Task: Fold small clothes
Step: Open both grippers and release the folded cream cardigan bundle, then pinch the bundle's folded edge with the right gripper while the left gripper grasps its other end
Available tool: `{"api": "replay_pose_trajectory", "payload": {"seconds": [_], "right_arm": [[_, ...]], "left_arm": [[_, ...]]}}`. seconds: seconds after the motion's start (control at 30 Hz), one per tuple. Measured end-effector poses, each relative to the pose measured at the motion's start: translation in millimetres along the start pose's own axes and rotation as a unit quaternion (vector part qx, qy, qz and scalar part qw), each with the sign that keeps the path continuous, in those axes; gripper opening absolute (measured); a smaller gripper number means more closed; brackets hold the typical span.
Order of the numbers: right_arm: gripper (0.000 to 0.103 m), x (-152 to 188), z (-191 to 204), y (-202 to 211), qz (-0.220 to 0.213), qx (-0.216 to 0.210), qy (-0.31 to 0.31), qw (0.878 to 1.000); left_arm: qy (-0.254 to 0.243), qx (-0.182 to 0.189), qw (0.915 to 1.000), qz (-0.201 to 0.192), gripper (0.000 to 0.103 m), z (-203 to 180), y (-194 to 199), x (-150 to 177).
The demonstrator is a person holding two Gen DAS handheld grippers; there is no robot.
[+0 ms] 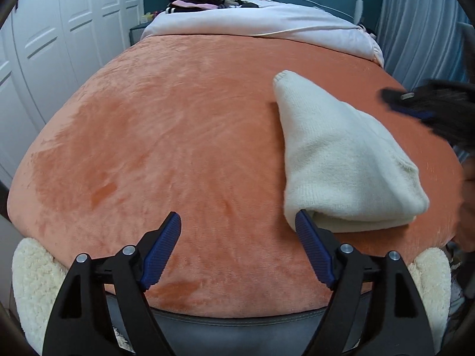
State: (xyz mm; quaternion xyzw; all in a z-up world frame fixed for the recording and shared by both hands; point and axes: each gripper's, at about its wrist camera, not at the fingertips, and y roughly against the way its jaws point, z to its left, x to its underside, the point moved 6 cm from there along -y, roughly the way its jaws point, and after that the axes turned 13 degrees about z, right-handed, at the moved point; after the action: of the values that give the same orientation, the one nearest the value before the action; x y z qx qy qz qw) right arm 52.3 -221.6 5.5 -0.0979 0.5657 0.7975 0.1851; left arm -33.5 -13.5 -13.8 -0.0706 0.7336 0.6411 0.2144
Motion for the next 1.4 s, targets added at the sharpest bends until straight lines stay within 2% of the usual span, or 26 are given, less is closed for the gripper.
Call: {"api": "replay_pose_trajectory", "payload": {"seconds": [0.03, 0.07, 0.1, 0.2, 0.27, 0.33, 0.37, 0.43, 0.47, 0.53, 0.6, 0.63, 0.67, 0.7, 0.73, 0.8, 0.87, 0.93, 1.0, 1.07, 1.1, 1.17, 1.23, 1.33, 1.37, 1.4], "right_arm": [[0.017, 5, 2, -34, 0.047, 0.021, 0.013, 0.999], [0.017, 10, -1, -66, 0.069, 0.043, 0.029, 0.996], [0.016, 12, 0, -74, 0.047, 0.033, 0.040, 0.998], [0.015, 0, -3, -49, 0.060, -0.005, 0.000, 0.998], [0.008, -5, -4, -21, 0.032, -0.028, -0.008, 0.999], [0.008, 0, -4, -6, 0.020, -0.026, -0.003, 0.999], [0.008, 7, -4, -11, 0.031, -0.025, -0.003, 0.999], [0.009, 21, -4, -49, 0.089, -0.008, 0.006, 0.996], [0.009, 24, 1, -68, 0.093, 0.007, 0.023, 0.995], [0.009, 23, 7, -68, 0.077, 0.006, 0.035, 0.996], [0.008, 15, 3, -55, 0.085, -0.020, -0.001, 0.996], [0.007, 14, -2, -42, 0.074, -0.028, -0.012, 0.997], [0.008, 14, -10, -24, 0.045, -0.012, -0.021, 0.999], [0.015, 19, -23, -7, 0.015, 0.015, -0.032, 0.999], [0.035, 28, -40, 12, -0.010, 0.038, -0.049, 0.998], [0.058, 51, -77, 40, -0.041, 0.070, -0.104, 0.991], [0.058, 72, -110, 46, -0.031, 0.060, -0.159, 0.985], [0.058, 85, -122, 33, -0.001, 0.029, -0.180, 0.983], [0.057, 87, -117, 16, 0.019, 0.017, -0.169, 0.985], [0.031, 79, -111, 7, 0.021, 0.047, -0.145, 0.988], [0.017, 73, -109, 13, 0.009, 0.043, -0.141, 0.989], [0.014, 65, -108, 38, -0.037, 0.018, -0.143, 0.989], [0.014, 68, -120, 51, -0.051, 0.022, -0.139, 0.989], [0.016, 81, -146, 3, 0.025, 0.060, -0.148, 0.987], [0.017, 86, -148, -10, 0.034, 0.061, -0.142, 0.987], [0.018, 86, -146, -8, 0.022, 0.059, -0.141, 0.988]], "left_arm": [[0.004, 0.001, 1.0000, 0.000, 0.078, 2, 2, 0], [0.007, 0.000, 1.0000, 0.000, 0.082, 5, 2, -1], [0.010, -0.003, 0.9999, 0.002, 0.083, 9, 1, -2], [0.012, 0.003, 0.9999, -0.004, 0.083, 15, 6, -7], [0.013, 0.004, 0.9998, -0.012, 0.084, 17, 8, -8], [0.014, 0.009, 0.9998, -0.008, 0.084, 15, 5, -10], [0.015, 0.012, 0.9998, -0.004, 0.084, 12, 2, -10], [0.015, 0.021, 0.9996, 0.004, 0.084, 4, -2, -12], [0.015, 0.026, 0.9995, 0.006, 0.084, 0, -3, -12], [0.009, 0.032, 0.9994, 0.007, 0.084, -9, -2, -14], [-0.001, 0.033, 0.9995, 0.003, 0.084, -15, 1, -16], [-0.006, 0.033, 0.9994, 0.002, 0.085, -18, 2, -17], [-0.009, 0.035, 0.9994, 0.000, 0.085, -21, 4, -18], [-0.011, 0.037, 0.9993, -0.002, 0.086, -23, 5, -19], [-0.012, 0.038, 0.9992, -0.004, 0.087, -24, 6, -21], [-0.011, 0.041, 0.9991, -0.004, 0.089, -26, 5, -23], [-0.006, 0.047, 0.9989, 0.005, 0.089, -30, -2, -22], [0.002, 0.057, 0.9981, 0.023, 0.089, -37, -12, -21], [0.004, 0.071, 0.9967, 0.039, 0.089, -47, -17, -21], [0.000, 0.080, 0.9959, 0.042, 0.089, -58, -15, -22], [-0.006, 0.077, 0.9962, 0.040, 0.089, -61, -13, -23], [-0.014, 0.069, 0.9971, 0.029, 0.089, -63, -9, -27], [-0.013, 0.059, 0.9980, 0.018, 0.090, -60, -7, -29], [0.004, 0.057, 0.9977, 0.037, 0.091, -55, -22, -29], [0.011, 0.064, 0.9968, 0.048, 0.091, -56, -29, -29], [0.015, 0.071, 0.9957, 0.058, 0.091, -56, -35, -31]]}}
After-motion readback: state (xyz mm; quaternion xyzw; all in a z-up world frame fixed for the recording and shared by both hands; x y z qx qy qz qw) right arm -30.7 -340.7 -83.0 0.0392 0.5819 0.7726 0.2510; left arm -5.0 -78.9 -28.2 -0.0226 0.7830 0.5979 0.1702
